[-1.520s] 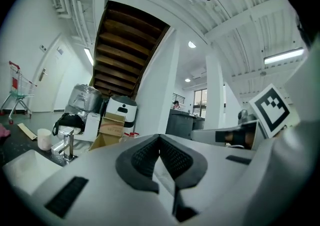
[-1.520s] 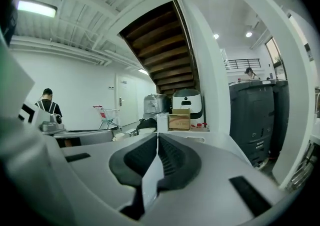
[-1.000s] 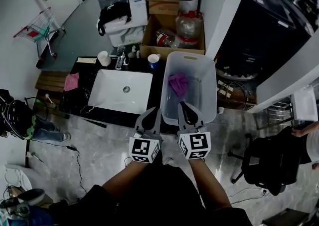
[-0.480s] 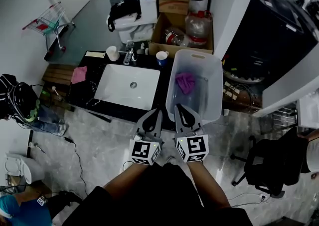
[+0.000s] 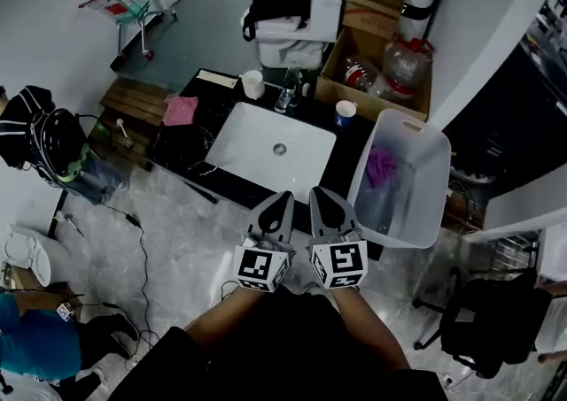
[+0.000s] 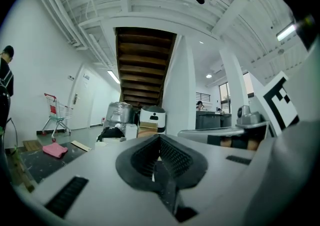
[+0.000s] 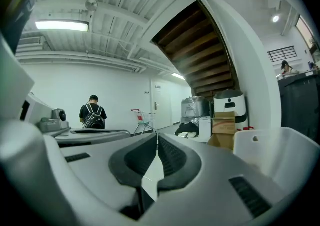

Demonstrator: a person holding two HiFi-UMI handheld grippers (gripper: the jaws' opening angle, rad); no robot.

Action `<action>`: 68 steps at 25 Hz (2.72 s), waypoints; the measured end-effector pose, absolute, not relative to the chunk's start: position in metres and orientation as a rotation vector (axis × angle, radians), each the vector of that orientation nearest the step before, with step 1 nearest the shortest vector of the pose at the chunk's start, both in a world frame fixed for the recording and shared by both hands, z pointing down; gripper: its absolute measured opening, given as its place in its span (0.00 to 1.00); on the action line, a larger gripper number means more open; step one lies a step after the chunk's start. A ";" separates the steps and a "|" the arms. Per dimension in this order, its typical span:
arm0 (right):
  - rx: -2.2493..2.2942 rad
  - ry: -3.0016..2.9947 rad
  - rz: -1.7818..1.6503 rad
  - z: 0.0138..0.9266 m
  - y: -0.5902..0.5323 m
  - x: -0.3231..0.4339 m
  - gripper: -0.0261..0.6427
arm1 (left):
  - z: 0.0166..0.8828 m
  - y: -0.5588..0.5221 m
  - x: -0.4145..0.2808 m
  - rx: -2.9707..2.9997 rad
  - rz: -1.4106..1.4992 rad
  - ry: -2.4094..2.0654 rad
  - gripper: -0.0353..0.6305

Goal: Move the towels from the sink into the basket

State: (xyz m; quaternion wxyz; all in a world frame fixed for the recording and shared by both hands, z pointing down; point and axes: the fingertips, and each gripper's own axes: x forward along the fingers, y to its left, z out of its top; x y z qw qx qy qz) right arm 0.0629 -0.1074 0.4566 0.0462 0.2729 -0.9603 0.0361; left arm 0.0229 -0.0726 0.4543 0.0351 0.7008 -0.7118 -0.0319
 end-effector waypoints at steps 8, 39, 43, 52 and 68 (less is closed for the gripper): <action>0.671 -2.965 0.069 0.454 -0.079 -0.068 0.08 | 0.458 -0.041 -0.100 2.030 -0.136 -2.278 0.06; 0.339 -2.871 0.062 0.501 -0.022 -0.363 0.08 | 0.497 0.042 -0.394 1.672 -0.225 -2.473 0.06; 0.317 -2.869 0.077 0.508 -0.039 -0.392 0.08 | 0.502 0.029 -0.421 1.645 -0.210 -2.485 0.06; 0.274 -2.829 0.083 0.535 -0.091 -0.459 0.08 | 0.512 -0.021 -0.482 1.609 -0.166 -2.496 0.06; 0.115 -2.676 0.120 0.633 -0.167 -0.559 0.08 | 0.554 -0.093 -0.564 1.533 -0.099 -2.472 0.06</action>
